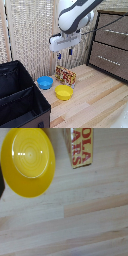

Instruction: Move your gripper towards the bottom drawer handle. Grasp the handle gently with your gripper. Apply gentle outward force to slide the bottom drawer open.

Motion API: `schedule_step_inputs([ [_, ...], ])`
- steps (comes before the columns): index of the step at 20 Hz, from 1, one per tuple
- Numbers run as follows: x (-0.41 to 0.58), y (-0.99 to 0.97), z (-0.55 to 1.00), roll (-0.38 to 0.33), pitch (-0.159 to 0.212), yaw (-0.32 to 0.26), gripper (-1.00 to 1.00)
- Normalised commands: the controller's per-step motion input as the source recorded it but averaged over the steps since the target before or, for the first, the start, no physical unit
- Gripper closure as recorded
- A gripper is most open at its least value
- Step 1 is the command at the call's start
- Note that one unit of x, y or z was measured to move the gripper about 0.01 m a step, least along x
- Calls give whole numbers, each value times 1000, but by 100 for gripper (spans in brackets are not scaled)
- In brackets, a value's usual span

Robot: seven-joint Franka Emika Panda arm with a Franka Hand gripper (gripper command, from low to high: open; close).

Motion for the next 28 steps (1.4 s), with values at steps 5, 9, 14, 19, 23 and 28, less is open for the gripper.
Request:
schedule_step_inputs([
  [5, -54, -242, 0, -291, -71, 171, -100],
  [9, -31, -269, 0, -312, -57, 151, -100],
  [14, -25, -294, -7, -339, -36, 132, -100],
  [19, -27, -297, -13, -342, -31, 129, -100],
  [23, -34, -297, -9, -340, -31, 132, -100],
  [28, -45, -305, -3, -340, -28, 130, -100],
])
